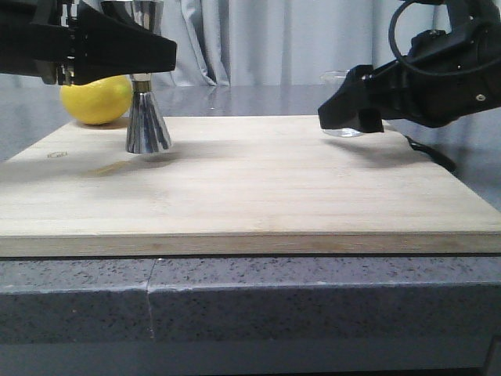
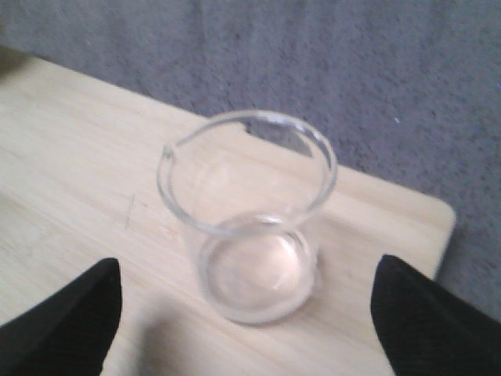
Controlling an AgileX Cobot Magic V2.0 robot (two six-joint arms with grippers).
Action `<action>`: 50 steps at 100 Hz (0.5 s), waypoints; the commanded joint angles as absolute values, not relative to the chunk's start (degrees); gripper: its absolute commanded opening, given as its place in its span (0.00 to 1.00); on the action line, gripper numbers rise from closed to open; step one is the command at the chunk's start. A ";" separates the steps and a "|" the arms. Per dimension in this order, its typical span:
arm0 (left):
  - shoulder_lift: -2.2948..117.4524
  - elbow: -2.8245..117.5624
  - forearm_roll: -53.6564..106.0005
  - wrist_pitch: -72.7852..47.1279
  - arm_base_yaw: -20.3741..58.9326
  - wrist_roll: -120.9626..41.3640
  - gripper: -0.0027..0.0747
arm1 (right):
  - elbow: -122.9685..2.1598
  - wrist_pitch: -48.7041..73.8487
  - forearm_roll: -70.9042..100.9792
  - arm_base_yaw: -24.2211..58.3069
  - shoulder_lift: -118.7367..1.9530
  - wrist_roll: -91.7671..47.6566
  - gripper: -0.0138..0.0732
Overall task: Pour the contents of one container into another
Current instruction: 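Tilt the beaker upright and lower it onto the board, right gripper, then open the right gripper and withdraw it from the beaker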
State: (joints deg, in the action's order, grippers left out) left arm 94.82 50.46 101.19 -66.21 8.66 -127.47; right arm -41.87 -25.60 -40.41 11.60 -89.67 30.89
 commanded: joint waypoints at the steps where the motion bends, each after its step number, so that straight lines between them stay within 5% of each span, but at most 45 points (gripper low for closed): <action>1: 92.19 52.14 106.78 -71.34 9.11 -127.15 0.39 | -43.16 -19.44 -40.41 12.61 -84.70 31.67 0.83; 50: 92.19 52.14 106.78 -71.34 9.11 -127.15 0.39 | -43.16 5.03 -38.24 16.99 -67.58 36.85 0.83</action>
State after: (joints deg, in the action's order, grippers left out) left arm 94.82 50.46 101.19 -66.21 8.66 -127.47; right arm -41.87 3.11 -39.31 16.93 -71.76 36.51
